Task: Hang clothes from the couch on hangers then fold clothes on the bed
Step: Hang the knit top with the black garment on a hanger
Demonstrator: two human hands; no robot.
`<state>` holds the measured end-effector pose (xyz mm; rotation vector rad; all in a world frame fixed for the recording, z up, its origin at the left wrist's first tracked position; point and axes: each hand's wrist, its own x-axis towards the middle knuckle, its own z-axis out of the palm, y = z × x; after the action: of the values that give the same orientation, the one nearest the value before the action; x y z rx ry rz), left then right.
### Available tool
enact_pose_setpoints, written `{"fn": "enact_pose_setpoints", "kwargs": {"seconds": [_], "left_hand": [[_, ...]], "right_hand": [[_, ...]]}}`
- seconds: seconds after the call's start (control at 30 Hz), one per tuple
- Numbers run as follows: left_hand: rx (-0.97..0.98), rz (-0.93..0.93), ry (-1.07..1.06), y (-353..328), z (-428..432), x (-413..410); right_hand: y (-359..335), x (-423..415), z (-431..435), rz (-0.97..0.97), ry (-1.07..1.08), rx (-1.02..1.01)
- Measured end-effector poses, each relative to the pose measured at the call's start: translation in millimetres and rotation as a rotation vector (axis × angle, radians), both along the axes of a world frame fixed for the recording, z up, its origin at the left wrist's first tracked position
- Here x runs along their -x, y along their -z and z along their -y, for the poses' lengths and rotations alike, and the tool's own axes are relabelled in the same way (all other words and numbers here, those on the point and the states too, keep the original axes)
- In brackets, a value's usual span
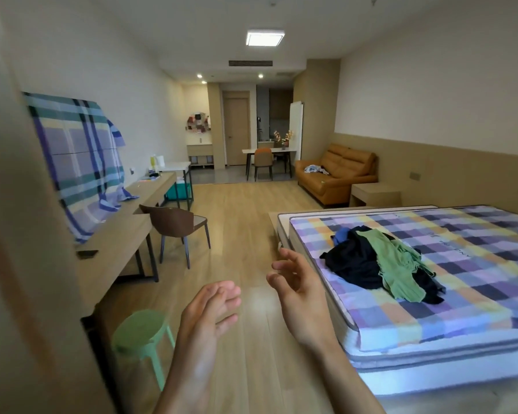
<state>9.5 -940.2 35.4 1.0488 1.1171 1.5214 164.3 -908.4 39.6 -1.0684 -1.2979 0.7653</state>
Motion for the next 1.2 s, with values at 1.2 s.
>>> {"fn": "enact_pose_setpoints", "kwargs": {"seconds": [1.2], "left_hand": [[0.055, -0.081, -0.062, 4, -828, -152]], "right_hand": [[26, -166, -841, -0.032, -0.029, 0.171]]}}
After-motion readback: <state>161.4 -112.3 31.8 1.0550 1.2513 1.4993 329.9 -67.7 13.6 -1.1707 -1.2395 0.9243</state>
